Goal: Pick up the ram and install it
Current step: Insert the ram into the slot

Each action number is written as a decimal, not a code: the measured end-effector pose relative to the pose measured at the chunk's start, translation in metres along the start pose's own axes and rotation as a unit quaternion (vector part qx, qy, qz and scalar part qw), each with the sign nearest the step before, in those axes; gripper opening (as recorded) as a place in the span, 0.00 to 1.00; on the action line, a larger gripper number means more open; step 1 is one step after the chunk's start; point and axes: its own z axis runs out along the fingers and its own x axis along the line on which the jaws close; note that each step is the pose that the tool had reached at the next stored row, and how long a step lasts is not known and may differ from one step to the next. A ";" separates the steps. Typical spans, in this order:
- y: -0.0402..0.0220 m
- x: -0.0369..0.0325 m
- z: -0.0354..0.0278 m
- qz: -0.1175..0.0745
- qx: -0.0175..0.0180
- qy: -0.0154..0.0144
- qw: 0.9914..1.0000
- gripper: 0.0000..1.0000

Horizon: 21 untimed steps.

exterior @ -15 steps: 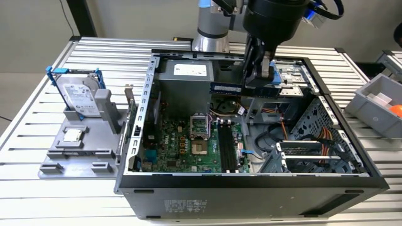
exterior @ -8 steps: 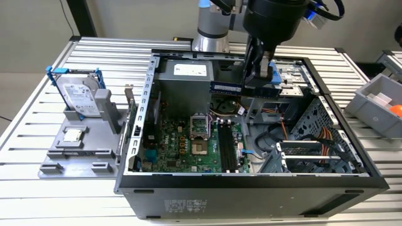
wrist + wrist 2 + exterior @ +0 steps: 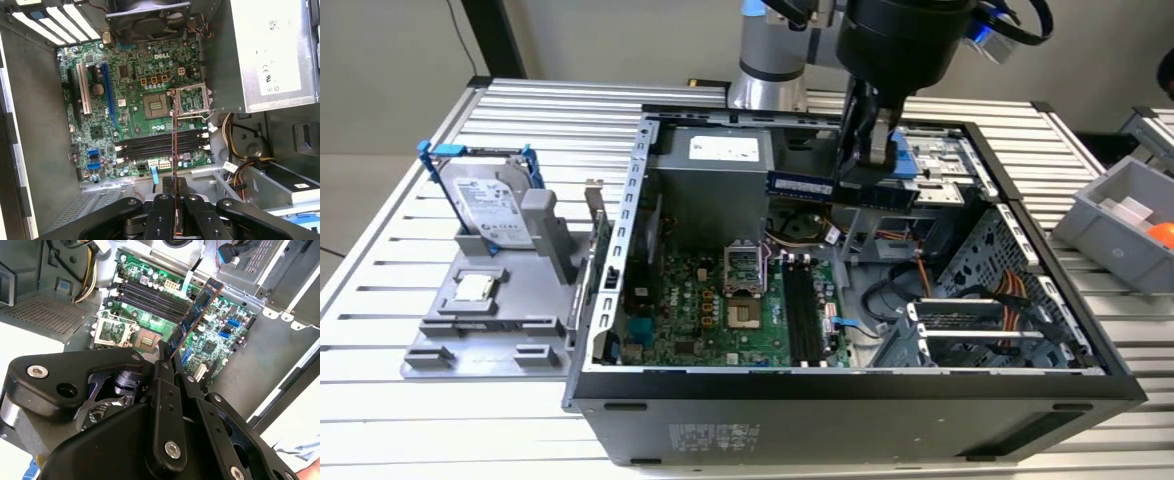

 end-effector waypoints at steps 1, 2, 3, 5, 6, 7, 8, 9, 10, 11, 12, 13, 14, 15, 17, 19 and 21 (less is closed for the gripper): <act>0.0000 0.0000 0.0000 0.002 0.000 0.000 1.000 0.00; 0.0000 0.0000 0.0000 0.004 0.000 0.000 1.000 0.00; 0.0000 0.0000 0.0000 0.006 0.000 0.000 1.000 0.00; 0.0000 0.0000 0.0000 0.010 0.000 0.000 1.000 0.00; 0.0000 0.0000 0.0000 0.012 0.000 0.000 1.000 0.00; 0.0000 0.0000 0.0000 0.014 0.000 0.000 1.000 0.00; 0.0000 0.0000 0.0000 0.016 0.000 0.000 1.000 0.00; 0.0000 0.0000 0.0000 0.018 0.000 0.000 1.000 0.00; 0.0000 0.0000 0.0000 0.021 0.000 0.000 1.000 0.00; 0.0000 0.0000 0.0000 0.023 0.000 0.000 1.000 0.00; 0.0000 0.0000 -0.0001 0.025 0.000 0.000 1.000 0.00; 0.0000 -0.0001 0.0000 0.027 0.000 0.000 1.000 0.00; 0.0000 0.0000 -0.0001 0.029 0.000 0.000 1.000 0.00; 0.0000 0.0000 0.0000 0.032 0.000 0.000 0.999 0.00; 0.0000 0.0000 0.0000 0.036 0.000 0.000 0.999 0.00; 0.0000 0.0000 0.0000 0.041 0.000 0.000 0.999 0.00; 0.0000 0.0000 0.0000 0.046 0.000 0.000 0.999 0.00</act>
